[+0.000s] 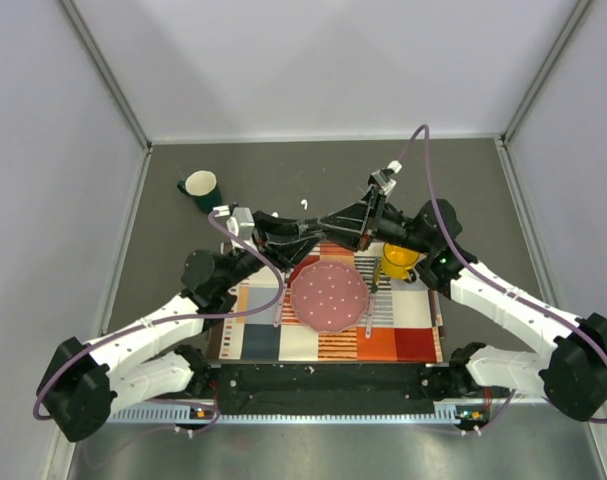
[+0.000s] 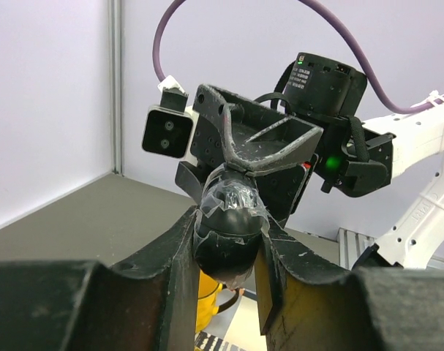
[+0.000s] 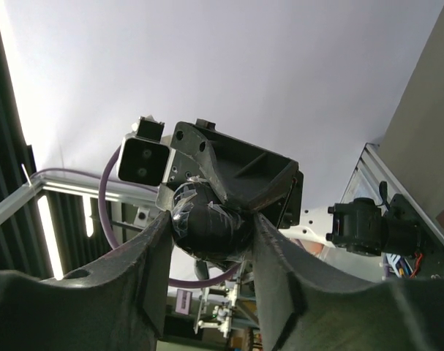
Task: Insert the wireless bluetooth earbuds into the charging case
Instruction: Open the charging case, then pick up the earbud from the center of the board.
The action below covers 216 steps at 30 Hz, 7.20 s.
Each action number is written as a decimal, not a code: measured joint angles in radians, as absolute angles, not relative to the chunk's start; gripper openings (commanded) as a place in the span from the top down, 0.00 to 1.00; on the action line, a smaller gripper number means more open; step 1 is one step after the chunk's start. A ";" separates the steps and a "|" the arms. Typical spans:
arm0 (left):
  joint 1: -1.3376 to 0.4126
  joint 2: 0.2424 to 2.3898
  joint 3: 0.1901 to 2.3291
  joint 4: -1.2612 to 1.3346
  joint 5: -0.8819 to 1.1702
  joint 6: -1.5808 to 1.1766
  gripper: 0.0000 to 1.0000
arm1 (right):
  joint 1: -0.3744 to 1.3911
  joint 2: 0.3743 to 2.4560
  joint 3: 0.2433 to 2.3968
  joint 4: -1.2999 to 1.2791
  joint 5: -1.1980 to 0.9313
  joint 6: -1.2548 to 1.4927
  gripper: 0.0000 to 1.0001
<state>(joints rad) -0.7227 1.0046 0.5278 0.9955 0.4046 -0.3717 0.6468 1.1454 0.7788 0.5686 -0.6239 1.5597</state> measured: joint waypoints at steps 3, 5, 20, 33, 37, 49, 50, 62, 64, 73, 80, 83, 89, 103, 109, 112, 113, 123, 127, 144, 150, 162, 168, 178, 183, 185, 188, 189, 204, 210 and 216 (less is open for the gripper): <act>-0.723 1.004 0.528 0.989 0.406 -0.368 1.00 | 0.647 1.145 0.778 0.567 -0.624 1.549 0.32; -0.723 1.003 0.528 0.979 0.405 -0.364 1.00 | 0.647 1.144 0.779 0.553 -0.628 1.518 0.24; -0.723 0.823 0.466 0.933 0.407 -0.290 1.00 | 0.662 0.963 1.017 -0.034 -0.514 0.817 0.22; -0.723 0.868 0.391 1.080 0.469 -0.301 1.00 | 0.784 1.018 1.109 -0.263 -0.441 0.466 0.25; -0.723 0.883 0.386 1.122 0.494 -0.302 1.00 | 0.797 1.040 1.127 -0.276 -0.426 0.442 0.25; -0.713 0.935 0.385 1.197 0.546 -0.316 1.00 | 0.815 1.057 1.129 -0.271 -0.416 0.457 0.26; -0.712 0.934 0.385 1.200 0.549 -0.316 1.00 | 0.816 1.057 1.129 -0.269 -0.417 0.464 0.26; -0.714 0.892 0.337 1.185 0.617 -0.324 1.00 | 0.821 1.076 1.126 -0.181 -0.363 0.553 0.26; -0.715 0.876 0.330 1.177 0.625 -0.323 1.00 | 0.822 1.084 1.126 -0.157 -0.360 0.564 0.25; -0.721 0.776 0.276 1.113 0.557 -0.299 1.00 | 0.821 1.097 1.098 -0.067 -0.360 0.623 0.22; -0.721 0.650 0.226 1.009 0.457 -0.278 1.00 | 0.810 1.089 1.097 -0.060 -0.270 0.651 0.22; -0.721 0.571 0.208 0.959 0.423 -0.267 1.00 | 0.748 1.094 1.098 -0.128 -0.216 0.696 0.24; -0.721 0.409 0.193 0.824 0.383 -0.254 1.00 | 0.557 1.178 1.092 -0.240 -0.153 0.740 0.34; -0.721 0.353 0.277 0.596 0.416 -0.197 1.00 | 0.364 1.699 1.415 -0.472 -0.194 0.472 0.52; -0.721 0.453 0.335 0.596 0.448 -0.178 1.00 | 0.342 1.881 1.581 -0.584 -0.204 0.414 0.57; -0.721 0.493 0.335 0.613 0.446 -0.184 1.00 | 0.344 1.934 1.607 -0.627 -0.197 0.401 0.59; -0.721 0.501 0.335 0.619 0.443 -0.184 1.00 | 0.344 1.939 1.606 -0.645 -0.195 0.400 0.61; -0.721 0.451 0.331 0.627 0.376 -0.154 1.00 | 0.344 1.942 1.570 -0.707 -0.186 0.383 0.69; -0.721 0.429 0.325 0.622 0.358 -0.143 1.00 | 0.344 1.942 1.564 -0.726 -0.185 0.371 0.69; -0.721 0.401 0.324 0.573 0.338 -0.123 1.00 | 0.361 1.988 1.550 -0.728 -0.187 0.360 0.69; -0.721 0.402 0.324 0.563 0.331 -0.118 1.00 | 0.384 1.991 1.531 -0.726 -0.169 0.360 0.69; -0.721 0.401 0.324 0.550 0.319 -0.106 1.00 | 0.388 2.033 1.517 -0.712 -0.148 0.368 0.74; -0.721 0.401 0.324 0.545 0.319 -0.105 1.00 | 0.388 2.053 1.517 -0.700 -0.148 0.371 0.74; -0.721 0.393 0.324 0.538 0.311 -0.104 1.00 | 0.388 2.057 1.517 -0.672 -0.152 0.398 0.76; -0.721 0.388 0.324 0.535 0.305 -0.104 1.00 | 0.388 2.062 1.517 -0.671 -0.159 0.408 0.77; -0.721 0.388 0.324 0.530 0.301 -0.104 1.00 | 0.388 2.062 1.517 -0.670 -0.162 0.412 0.78; -0.721 0.388 0.324 0.525 0.297 -0.104 1.00 | 0.388 2.063 1.517 -0.666 -0.168 0.413 0.78; -0.721 0.388 0.324 0.524 0.297 -0.104 1.00 | 0.388 2.063 1.517 -0.665 -0.171 0.415 0.78; -0.721 0.388 0.324 0.520 0.296 -0.103 1.00 | 0.388 2.072 1.517 -0.632 -0.215 0.423 0.84; -0.721 0.388 0.324 0.519 0.296 -0.102 1.00 | 0.388 2.077 1.519 -0.620 -0.228 0.423 0.90; -0.721 0.388 0.324 0.518 0.293 -0.102 1.00 | 0.385 2.084 1.519 -0.614 -0.240 0.422 1.00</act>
<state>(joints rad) -0.7208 0.3878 0.3244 0.5182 0.2932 -0.1017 0.3851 2.0842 1.5188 -0.6144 -0.2401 0.4221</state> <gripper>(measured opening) 0.350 0.060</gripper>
